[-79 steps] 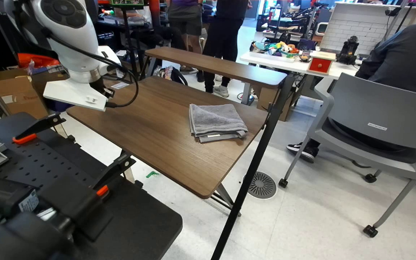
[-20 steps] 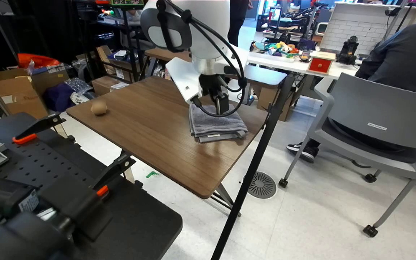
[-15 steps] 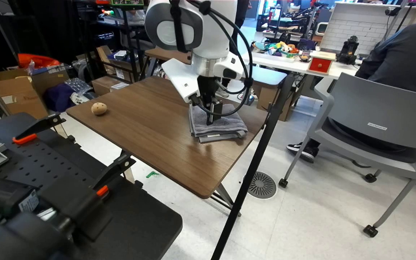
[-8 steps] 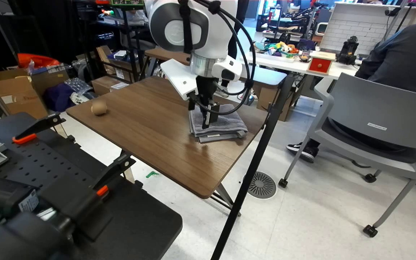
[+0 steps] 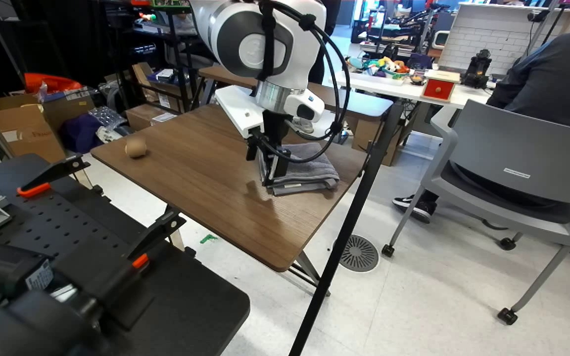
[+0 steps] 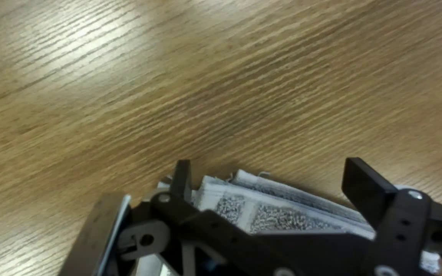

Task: Wipe the table

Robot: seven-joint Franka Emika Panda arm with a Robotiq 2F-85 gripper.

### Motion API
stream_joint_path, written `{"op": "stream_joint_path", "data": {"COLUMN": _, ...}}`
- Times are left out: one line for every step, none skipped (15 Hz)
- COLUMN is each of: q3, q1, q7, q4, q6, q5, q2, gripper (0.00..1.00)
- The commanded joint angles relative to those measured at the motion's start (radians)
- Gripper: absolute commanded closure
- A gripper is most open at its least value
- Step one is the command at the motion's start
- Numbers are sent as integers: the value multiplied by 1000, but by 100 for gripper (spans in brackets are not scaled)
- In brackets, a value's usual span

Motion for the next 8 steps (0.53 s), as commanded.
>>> {"op": "stream_joint_path", "data": {"q3": 121, "q1": -110, "q7": 4, "q4": 8, "q6": 37, "q5": 15, "q2": -29, "gripper": 0}}
{"op": "stream_joint_path", "data": {"q3": 152, "q1": -136, "q7": 10, "q4": 31, "q6": 46, "q5": 41, "q2": -24, "gripper": 0}}
{"op": "stream_joint_path", "data": {"q3": 178, "q1": -156, "q7": 20, "q4": 64, "q6": 38, "q5": 57, "q2": -17, "gripper": 0}}
{"op": "stream_joint_path", "data": {"q3": 196, "q1": -170, "q7": 35, "q4": 94, "q6": 35, "q5": 73, "q2": -7, "gripper": 0}}
{"op": "stream_joint_path", "data": {"q3": 206, "q1": -177, "q7": 53, "q4": 122, "q6": 35, "q5": 79, "q2": -3, "gripper": 0}}
{"op": "stream_joint_path", "data": {"q3": 212, "q1": -179, "q7": 71, "q4": 143, "q6": 59, "q5": 88, "q2": -1, "gripper": 0}}
{"op": "stream_joint_path", "data": {"q3": 206, "q1": -171, "q7": 104, "q4": 166, "q6": 76, "q5": 89, "q2": 2, "gripper": 0}}
{"op": "stream_joint_path", "data": {"q3": 178, "q1": -146, "q7": 158, "q4": 195, "q6": 84, "q5": 61, "q2": 15, "gripper": 0}}
